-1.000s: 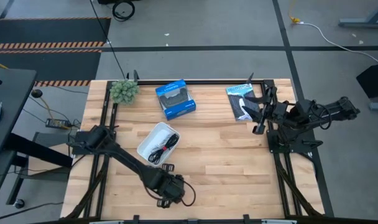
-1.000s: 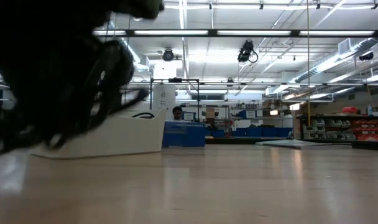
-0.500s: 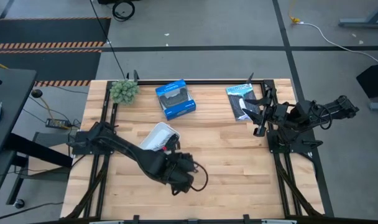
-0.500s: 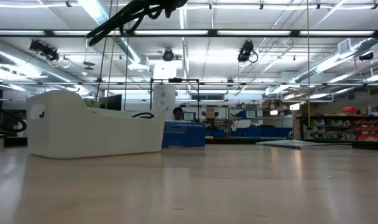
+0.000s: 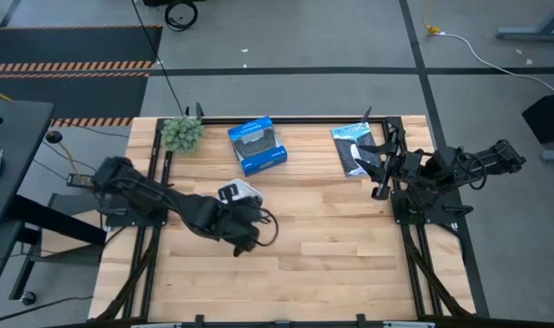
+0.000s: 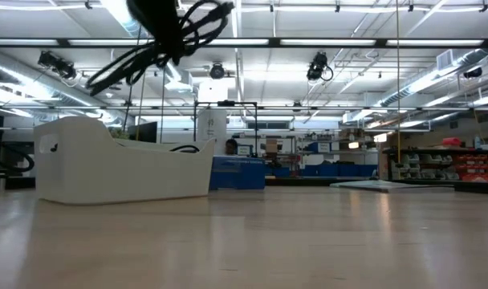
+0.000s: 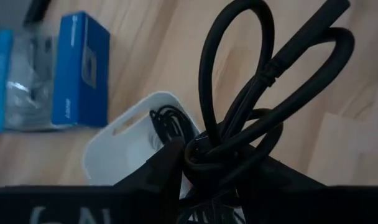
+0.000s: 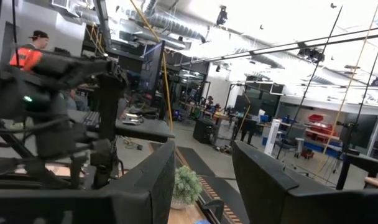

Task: Pick and place USB-C Cables
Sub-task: Put the black cable wire into the white bin

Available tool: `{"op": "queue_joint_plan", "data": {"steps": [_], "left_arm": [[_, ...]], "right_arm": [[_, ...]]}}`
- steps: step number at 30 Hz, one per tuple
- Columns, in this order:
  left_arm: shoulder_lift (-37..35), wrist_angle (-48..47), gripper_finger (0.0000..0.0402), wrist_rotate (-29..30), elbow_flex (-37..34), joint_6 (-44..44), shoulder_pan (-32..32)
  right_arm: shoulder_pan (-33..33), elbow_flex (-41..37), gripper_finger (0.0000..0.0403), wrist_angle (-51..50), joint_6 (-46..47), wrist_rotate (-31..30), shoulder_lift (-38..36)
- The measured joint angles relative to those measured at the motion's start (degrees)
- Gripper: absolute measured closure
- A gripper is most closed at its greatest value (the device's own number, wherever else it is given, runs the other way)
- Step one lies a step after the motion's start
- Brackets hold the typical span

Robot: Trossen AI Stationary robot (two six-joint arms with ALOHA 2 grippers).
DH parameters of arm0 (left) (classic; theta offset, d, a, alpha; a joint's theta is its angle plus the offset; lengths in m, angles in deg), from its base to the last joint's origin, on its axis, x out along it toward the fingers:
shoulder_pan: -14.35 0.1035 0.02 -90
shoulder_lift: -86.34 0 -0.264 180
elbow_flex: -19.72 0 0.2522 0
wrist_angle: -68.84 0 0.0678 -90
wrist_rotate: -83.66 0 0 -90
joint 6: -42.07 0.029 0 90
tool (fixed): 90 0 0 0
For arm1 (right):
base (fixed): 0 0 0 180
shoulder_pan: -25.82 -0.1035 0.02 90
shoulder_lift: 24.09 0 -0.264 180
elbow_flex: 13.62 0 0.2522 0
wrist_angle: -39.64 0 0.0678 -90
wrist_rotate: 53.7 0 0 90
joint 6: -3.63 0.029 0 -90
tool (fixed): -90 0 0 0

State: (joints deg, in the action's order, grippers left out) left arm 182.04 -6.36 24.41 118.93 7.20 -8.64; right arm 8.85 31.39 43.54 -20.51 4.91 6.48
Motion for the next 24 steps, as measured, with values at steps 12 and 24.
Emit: {"op": "queue_joint_plan", "data": {"steps": [12,24], "left_arm": [[-12.2,17.2,0.0272,-7.9,-24.8,-10.7,6.7],[-12.3,21.2,0.0271,-15.9,-34.5,-20.5,13.8]], "right_arm": [[0.0,0.0,0.0238,0.8,0.0,0.0,1.0],[0.0,0.0,0.0238,1.3,-0.5,0.0,1.4]]}}
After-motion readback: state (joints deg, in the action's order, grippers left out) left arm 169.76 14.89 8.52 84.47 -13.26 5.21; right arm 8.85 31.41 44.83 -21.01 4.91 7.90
